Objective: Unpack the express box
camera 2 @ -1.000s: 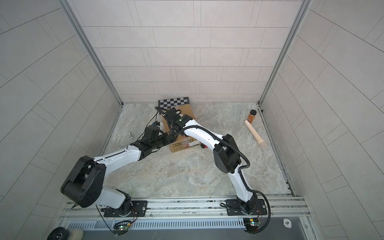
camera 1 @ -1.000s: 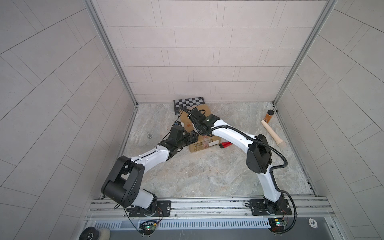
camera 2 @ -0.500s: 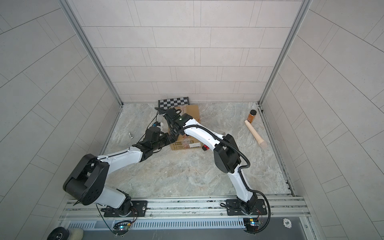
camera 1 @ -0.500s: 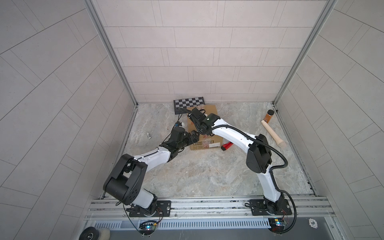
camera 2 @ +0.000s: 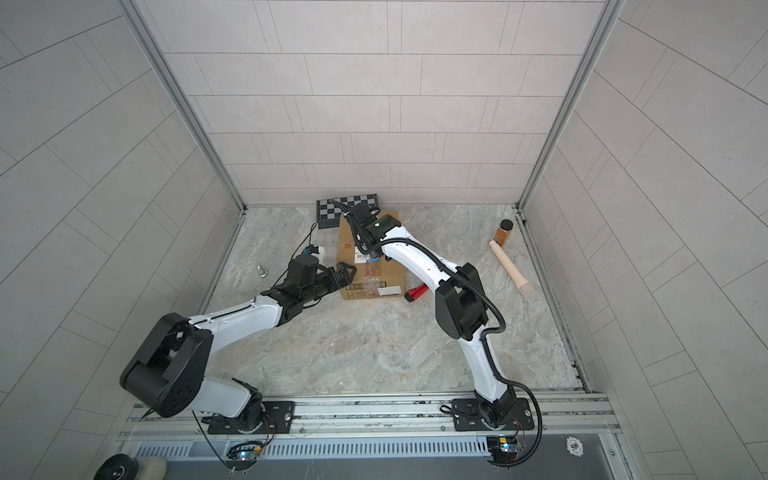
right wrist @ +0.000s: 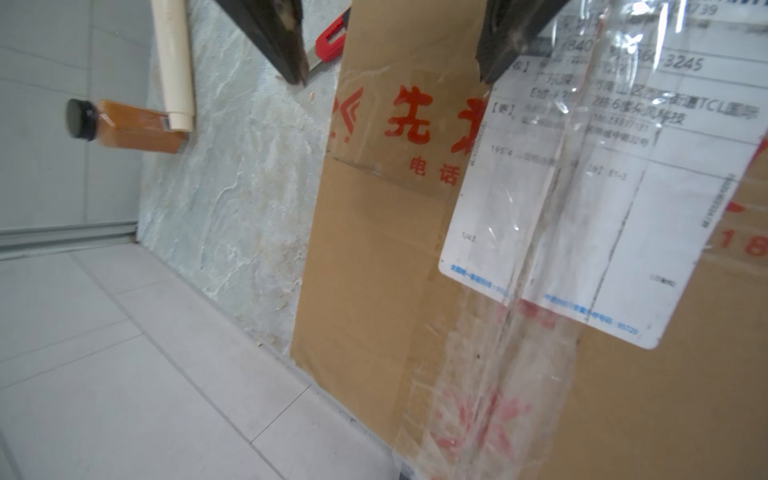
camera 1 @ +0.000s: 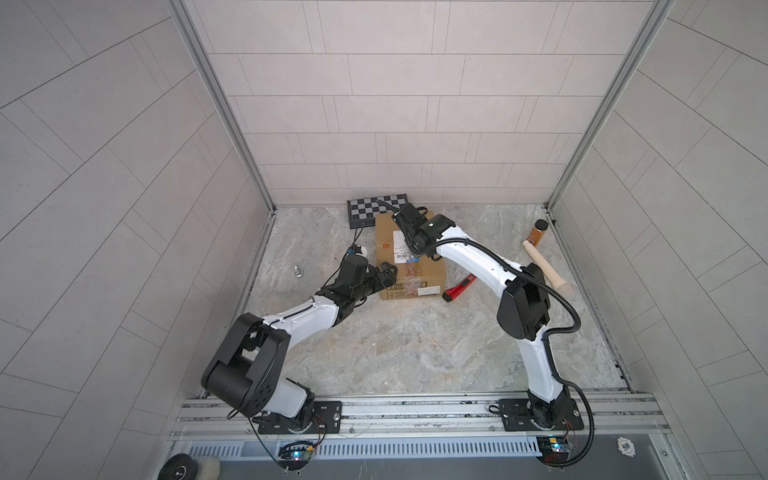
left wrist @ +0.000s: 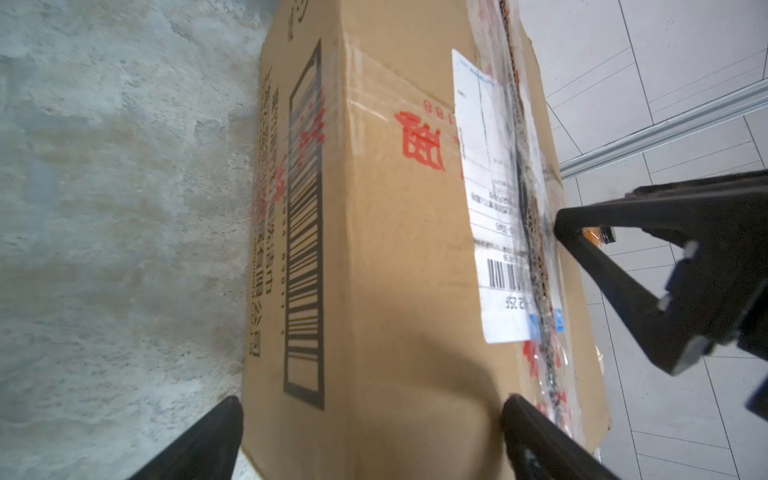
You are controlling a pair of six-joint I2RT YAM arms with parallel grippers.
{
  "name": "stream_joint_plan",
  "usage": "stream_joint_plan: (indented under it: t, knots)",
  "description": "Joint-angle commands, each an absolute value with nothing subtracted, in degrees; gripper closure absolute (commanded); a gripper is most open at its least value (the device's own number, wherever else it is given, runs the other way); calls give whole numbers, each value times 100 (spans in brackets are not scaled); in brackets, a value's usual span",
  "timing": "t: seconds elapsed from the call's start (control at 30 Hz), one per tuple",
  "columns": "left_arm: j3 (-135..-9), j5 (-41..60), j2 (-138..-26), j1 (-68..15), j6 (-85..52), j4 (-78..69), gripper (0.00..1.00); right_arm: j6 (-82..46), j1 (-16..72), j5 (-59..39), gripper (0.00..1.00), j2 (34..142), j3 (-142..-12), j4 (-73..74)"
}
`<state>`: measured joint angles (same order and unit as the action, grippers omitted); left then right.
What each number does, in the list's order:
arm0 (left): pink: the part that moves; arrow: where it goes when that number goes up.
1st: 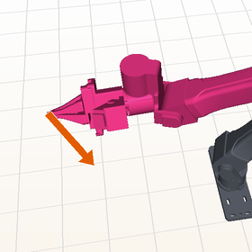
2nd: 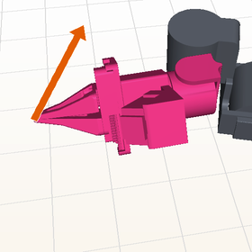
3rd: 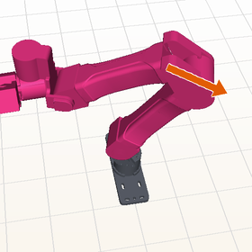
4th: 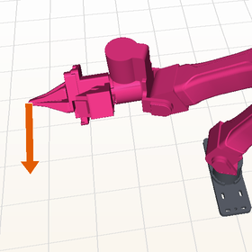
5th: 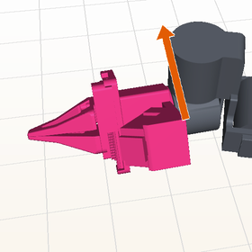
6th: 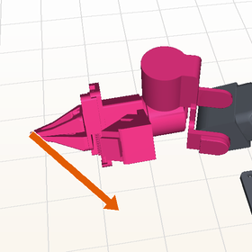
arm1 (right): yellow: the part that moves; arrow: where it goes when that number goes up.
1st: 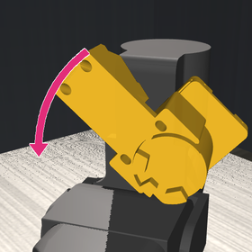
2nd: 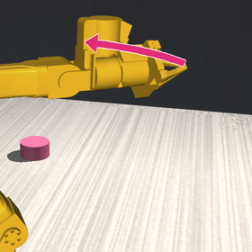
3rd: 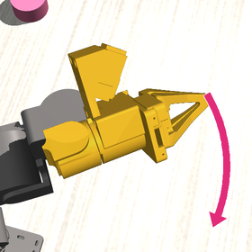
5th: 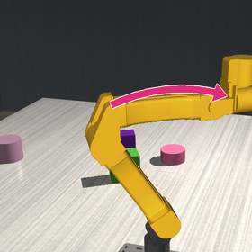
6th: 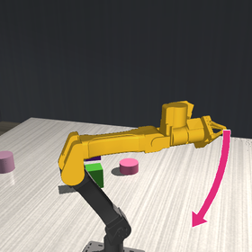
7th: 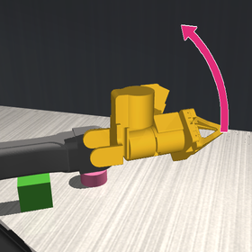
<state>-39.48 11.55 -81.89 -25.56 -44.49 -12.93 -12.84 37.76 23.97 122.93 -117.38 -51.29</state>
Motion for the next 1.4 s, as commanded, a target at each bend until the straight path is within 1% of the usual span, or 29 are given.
stream_joint_plan:
  t: [0.0, 0.17, 0.23, 0.37, 0.5, 0.6, 0.67, 0.83, 0.93, 1.07, 1.13, 1.2, 1.37]
  knots:
    - [-4070, 1266, -7812, -2419, -4096, -235, 0, -1795, 3687, 1565, 26, 11759, -11533, -4950]
    - [-4682, 1391, -7526, -2123, -3673, 159, 0, -2218, 3236, 469, 22, 11185, -10489, -3848]
    - [-4844, 1483, -7683, -1960, -3587, 180, 0, -2343, 3006, -110, 22, 11022, -10038, -3307]
    - [-5171, 1699, -8198, -1808, -3437, 54, 0, -2696, 2728, -615, 21, 10931, -9545, -2748]
    - [-5545, 1878, -8837, -1803, -3366, 16, 0, -2826, 2681, -1305, 21, 11226, -9606, -2616]
    - [-5584, 1986, -9119, -1802, -3443, -78, 0, -3030, 2702, -1997, 24, 11464, -9704, -2438]
    - [-5484, 2021, -9145, -1811, -3517, -191, 0, -3053, 2761, -2305, 24, 11537, -9676, -2233]
    - [-5067, 2036, -8980, -1811, -3659, -269, 0, -2816, 2950, -2590, 25, 11777, -9991, -2337]
    - [-4630, 2065, -8759, -1833, -3812, -384, 0, -2807, 3037, -2301, 26, 11935, -10442, -2894]
    - [-4144, 1903, -8437, -1828, -3932, -400, 0, -2611, 3164, -1024, 27, 11736, -10784, -3644]
    - [-3991, 1843, -8402, -1828, -3946, -413, 0, -2238, 3352, -208, 27, 11560, -10957, -3979]
    - [-3874, 1811, -8411, -1831, -3979, -464, 0, -1767, 3692, 569, 25, 11464, -11144, -4224]
    - [-3726, 1803, -8420, -1819, -4003, -579, 0, -1578, 4251, 1360, 24, 11794, -11774, -4827]
